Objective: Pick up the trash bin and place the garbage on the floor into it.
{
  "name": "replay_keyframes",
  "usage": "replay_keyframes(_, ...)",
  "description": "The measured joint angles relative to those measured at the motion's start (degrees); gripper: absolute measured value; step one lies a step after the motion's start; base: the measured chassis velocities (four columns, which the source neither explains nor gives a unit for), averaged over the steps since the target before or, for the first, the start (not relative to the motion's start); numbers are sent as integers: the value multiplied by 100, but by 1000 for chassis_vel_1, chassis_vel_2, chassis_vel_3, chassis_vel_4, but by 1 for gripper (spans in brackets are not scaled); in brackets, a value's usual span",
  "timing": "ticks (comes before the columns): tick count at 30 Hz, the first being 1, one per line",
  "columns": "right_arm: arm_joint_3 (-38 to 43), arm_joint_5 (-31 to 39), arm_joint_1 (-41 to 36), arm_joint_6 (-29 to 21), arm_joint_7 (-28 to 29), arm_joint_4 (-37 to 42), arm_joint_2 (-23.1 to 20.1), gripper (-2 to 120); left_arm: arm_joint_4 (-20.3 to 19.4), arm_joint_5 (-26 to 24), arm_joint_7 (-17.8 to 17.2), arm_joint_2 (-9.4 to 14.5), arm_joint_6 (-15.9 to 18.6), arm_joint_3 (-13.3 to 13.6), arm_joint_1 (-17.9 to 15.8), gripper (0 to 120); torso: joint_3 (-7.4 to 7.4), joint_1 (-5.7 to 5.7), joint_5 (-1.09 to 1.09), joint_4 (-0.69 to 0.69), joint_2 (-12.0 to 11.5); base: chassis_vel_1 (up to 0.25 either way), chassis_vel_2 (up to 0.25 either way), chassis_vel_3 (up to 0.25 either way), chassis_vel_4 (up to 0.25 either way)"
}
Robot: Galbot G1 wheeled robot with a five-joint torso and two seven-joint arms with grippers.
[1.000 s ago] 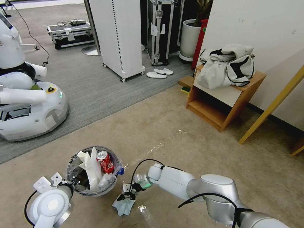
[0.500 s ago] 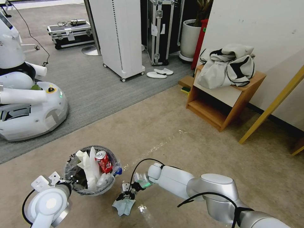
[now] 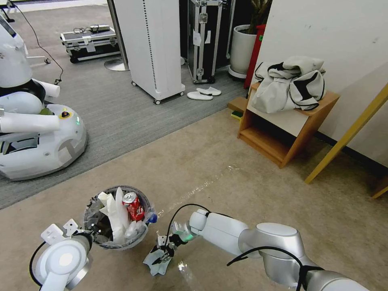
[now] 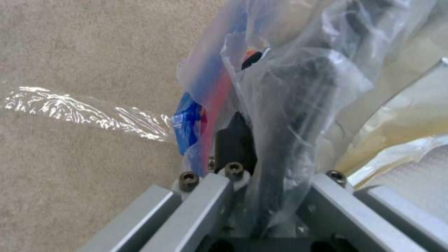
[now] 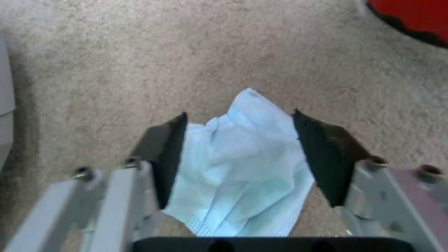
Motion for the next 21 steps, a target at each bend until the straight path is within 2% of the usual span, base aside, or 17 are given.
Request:
replay_keyframes(2,-23,31,-6,-45,-34,-30,0,79,2,22,-1,-27,3,42,-5,0,0,0,0,0,0,0,0,0,0)
replay_keyframes(4,-32,36,-12,-51,-34,-39,0,82,4,30,-1,-39,4,57,-5,0,0,0,0,0,0,0,0,0,0)
replay_keyframes(5,-55,59,-15,-65,-33,-44,0,88,5,40,-1,-50,7,74,-8,0,0,0,0,0,0,0,0,0,0)
replay_keyframes(6,-55,59,-15,-65,-33,-44,0,88,5,40,-1,-50,7,74,-8,0,0,0,0,0,0,0,0,0,0)
replay_keyframes(8,-77,81,-1,-112,-24,-44,0,98,5,46,-1,-57,7,93,-18,0,0,0,0,0,0,0,0,0,0)
replay_keyframes(21,-153,247,42,-244,-99,-48,0,100,-24,54,-9,-62,11,99,-13,0,0,0,0,0,0,0,0,0,0)
